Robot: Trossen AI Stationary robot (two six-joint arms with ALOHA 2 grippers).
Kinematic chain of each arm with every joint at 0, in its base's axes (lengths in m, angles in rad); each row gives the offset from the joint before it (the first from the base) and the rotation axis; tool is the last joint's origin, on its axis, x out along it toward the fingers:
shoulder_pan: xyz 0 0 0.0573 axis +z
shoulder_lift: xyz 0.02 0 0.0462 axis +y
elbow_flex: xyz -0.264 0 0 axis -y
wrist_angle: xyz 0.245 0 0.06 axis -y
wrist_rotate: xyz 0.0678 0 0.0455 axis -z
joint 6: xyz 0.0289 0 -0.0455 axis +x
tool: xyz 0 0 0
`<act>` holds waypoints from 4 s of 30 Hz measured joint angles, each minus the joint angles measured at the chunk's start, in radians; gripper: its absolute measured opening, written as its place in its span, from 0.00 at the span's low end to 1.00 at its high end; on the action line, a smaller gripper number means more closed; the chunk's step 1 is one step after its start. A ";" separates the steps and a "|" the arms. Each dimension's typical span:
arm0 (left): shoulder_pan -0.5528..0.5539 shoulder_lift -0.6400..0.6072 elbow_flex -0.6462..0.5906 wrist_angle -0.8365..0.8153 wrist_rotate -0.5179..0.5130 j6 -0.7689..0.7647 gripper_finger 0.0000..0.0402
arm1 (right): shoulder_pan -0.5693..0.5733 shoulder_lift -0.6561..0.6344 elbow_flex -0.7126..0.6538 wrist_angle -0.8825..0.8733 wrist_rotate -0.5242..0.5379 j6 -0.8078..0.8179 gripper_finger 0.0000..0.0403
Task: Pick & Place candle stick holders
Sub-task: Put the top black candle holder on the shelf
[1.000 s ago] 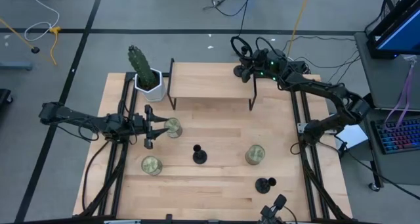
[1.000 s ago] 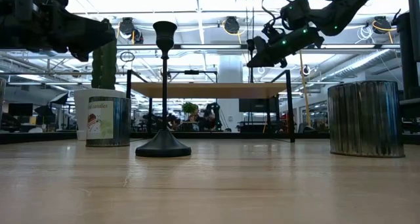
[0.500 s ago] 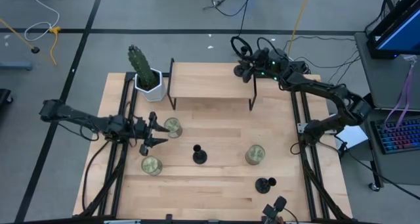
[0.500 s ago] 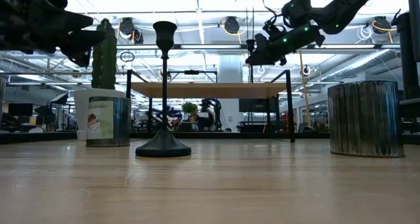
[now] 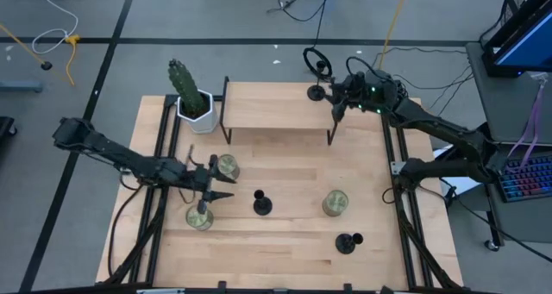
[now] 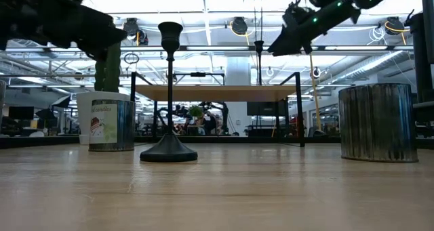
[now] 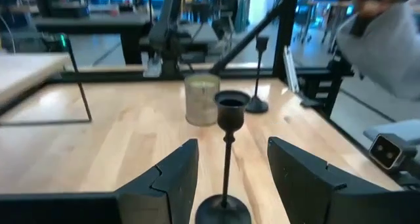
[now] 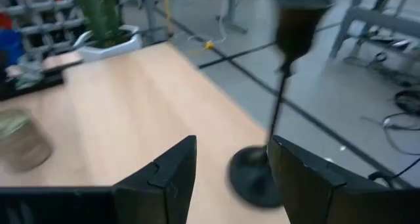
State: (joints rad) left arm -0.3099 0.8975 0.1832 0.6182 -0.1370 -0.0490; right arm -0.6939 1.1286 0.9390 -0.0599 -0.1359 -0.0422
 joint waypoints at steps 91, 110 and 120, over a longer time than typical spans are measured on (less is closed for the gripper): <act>0.848 0.444 0.542 -0.106 -0.463 -0.074 0.05 | 0.450 -0.103 -0.138 0.063 -0.086 -0.010 0.42; 0.895 0.491 0.543 -0.078 -0.360 -0.107 0.07 | 0.705 -0.227 -0.138 -0.108 -0.322 -0.101 0.43; 0.895 0.491 0.542 -0.081 -0.359 -0.134 0.21 | 0.870 -0.289 -0.291 -0.007 -0.337 -0.073 0.55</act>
State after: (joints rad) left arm 0.5850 1.3880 0.7254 0.5370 -0.4964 -0.1826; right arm 0.1762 0.8393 0.6481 -0.0672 -0.4732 -0.1150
